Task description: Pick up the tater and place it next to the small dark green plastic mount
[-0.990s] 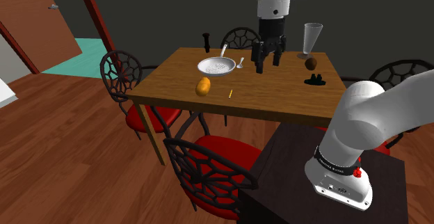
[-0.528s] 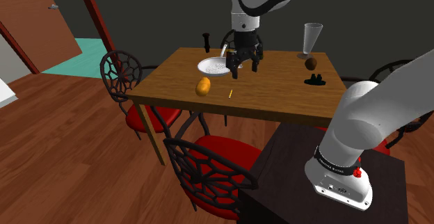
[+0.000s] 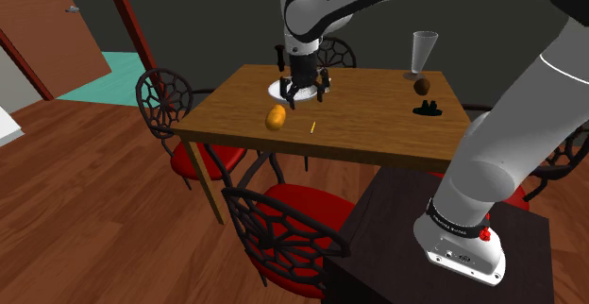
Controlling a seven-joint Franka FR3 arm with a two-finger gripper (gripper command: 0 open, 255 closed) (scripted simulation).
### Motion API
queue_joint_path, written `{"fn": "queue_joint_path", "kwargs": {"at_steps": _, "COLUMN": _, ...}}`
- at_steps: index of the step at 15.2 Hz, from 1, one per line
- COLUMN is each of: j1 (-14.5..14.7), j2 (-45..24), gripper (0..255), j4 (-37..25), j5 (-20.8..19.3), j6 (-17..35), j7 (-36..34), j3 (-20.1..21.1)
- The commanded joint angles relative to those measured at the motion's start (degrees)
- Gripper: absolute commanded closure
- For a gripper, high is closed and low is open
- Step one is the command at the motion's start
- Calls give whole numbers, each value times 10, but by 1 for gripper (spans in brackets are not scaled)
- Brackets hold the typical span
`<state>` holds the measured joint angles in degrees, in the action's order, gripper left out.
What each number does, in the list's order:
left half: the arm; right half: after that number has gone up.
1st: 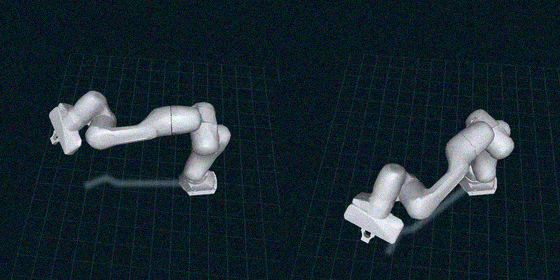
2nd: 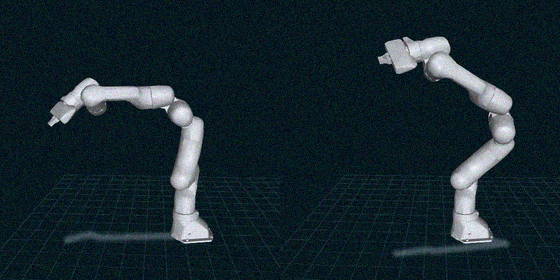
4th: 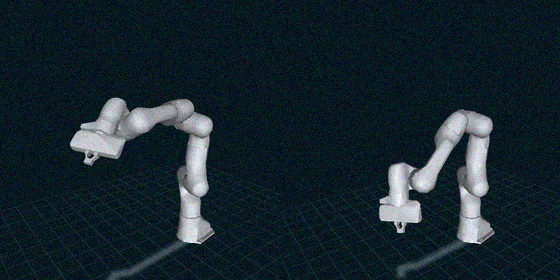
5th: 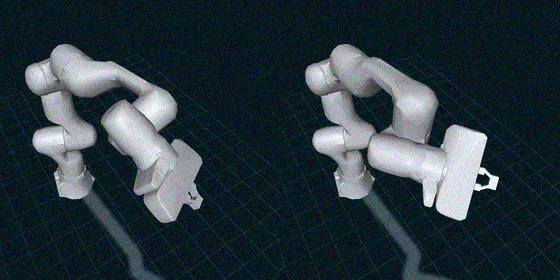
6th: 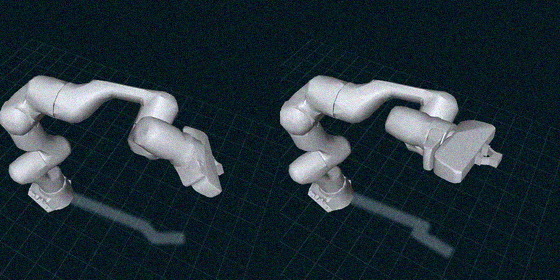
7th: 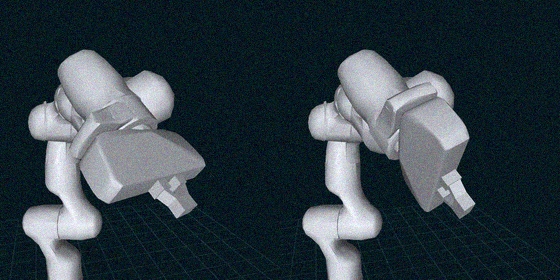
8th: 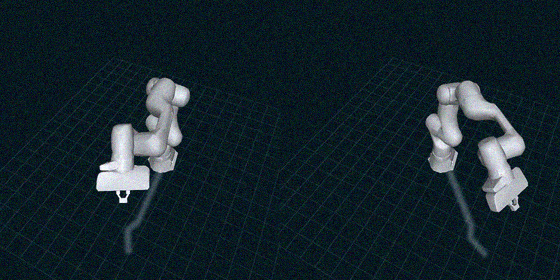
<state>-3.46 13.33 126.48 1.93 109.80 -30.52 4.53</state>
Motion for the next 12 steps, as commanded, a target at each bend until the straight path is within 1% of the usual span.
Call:
{"fn": "queue_joint_path", "kwargs": {"at_steps": 1, "j1": -5, "j2": -49, "gripper": 0, "j4": -35, "j5": -9, "j6": 14, "j7": -28, "j3": 3}}
{"fn": "queue_joint_path", "kwargs": {"at_steps": 6, "j1": -12, "j2": -160, "gripper": 0, "j4": -125, "j5": -33, "j6": 36, "j7": -92, "j3": 3}}
{"fn": "queue_joint_path", "kwargs": {"at_steps": 12, "j1": -13, "j2": -293, "gripper": 0, "j4": -257, "j5": -59, "j6": 36, "j7": -160, "j3": -11}}
